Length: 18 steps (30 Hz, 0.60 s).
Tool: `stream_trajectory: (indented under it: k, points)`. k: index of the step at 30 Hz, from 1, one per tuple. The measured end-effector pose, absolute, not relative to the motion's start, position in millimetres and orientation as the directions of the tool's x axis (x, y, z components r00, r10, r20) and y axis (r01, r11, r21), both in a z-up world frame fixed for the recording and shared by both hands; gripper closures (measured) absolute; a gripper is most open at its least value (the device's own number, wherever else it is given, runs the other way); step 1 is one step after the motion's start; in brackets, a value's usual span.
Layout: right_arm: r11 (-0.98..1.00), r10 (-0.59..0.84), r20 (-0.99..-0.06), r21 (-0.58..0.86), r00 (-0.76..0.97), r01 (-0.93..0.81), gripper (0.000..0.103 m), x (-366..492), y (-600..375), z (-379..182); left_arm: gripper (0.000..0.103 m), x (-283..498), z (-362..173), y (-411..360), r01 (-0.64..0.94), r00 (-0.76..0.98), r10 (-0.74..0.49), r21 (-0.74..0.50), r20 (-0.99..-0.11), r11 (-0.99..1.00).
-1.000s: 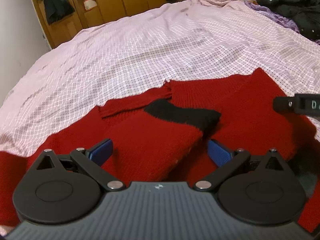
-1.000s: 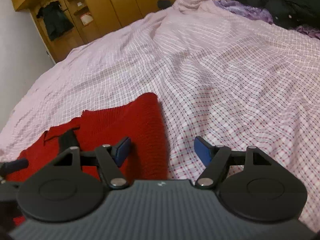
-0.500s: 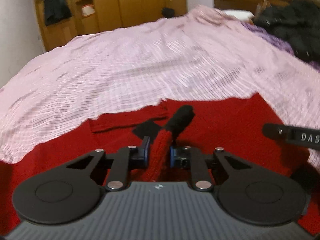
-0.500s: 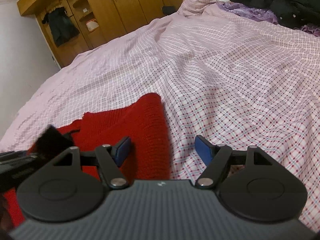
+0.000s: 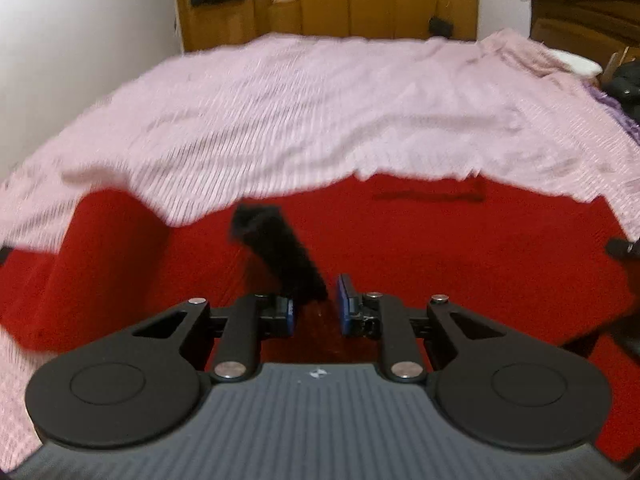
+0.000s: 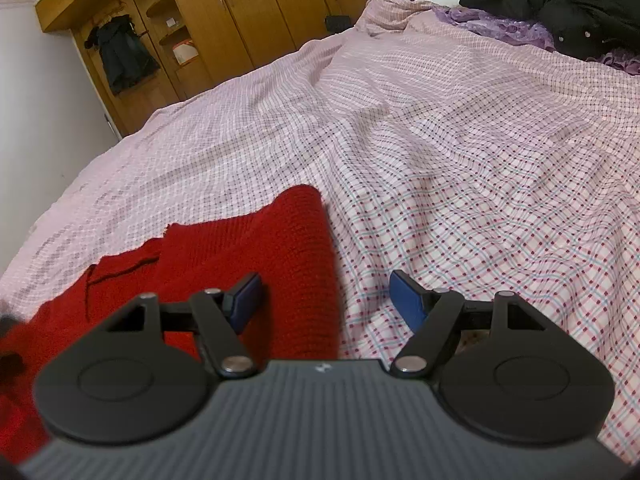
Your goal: Fold small clothes
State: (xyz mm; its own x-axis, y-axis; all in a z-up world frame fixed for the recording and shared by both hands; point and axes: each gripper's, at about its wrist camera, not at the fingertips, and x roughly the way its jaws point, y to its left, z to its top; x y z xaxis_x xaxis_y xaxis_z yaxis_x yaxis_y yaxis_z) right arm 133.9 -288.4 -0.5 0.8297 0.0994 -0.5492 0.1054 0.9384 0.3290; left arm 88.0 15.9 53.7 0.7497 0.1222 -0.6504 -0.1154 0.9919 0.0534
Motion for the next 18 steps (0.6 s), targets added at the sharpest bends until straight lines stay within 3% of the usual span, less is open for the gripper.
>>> stream_trajectory:
  k: [7, 10, 14, 18]
  points:
    - [0.939, 0.097, -0.549, 0.327, 0.83, 0.106, 0.03, 134, -288, -1, 0.049, 65, 41, 48, -0.147, 0.702, 0.125, 0.029, -0.701, 0.989]
    - [0.94, 0.097, -0.549, 0.326, 0.83, 0.106, 0.03, 134, -288, -1, 0.046, 59, 47, 57, -0.142, 0.709, 0.11, 0.012, -0.696, 0.99]
    - [0.941, 0.095, -0.549, 0.322, 0.831, 0.106, 0.03, 134, -288, -1, 0.044, 53, 60, 68, -0.125, 0.748, 0.027, -0.101, -0.663, 0.987]
    - [0.941, 0.094, -0.547, 0.323, 0.832, 0.106, 0.03, 133, -288, -1, 0.041, 62, 67, 67, -0.12, 0.771, 0.068, -0.04, -0.634, 0.992]
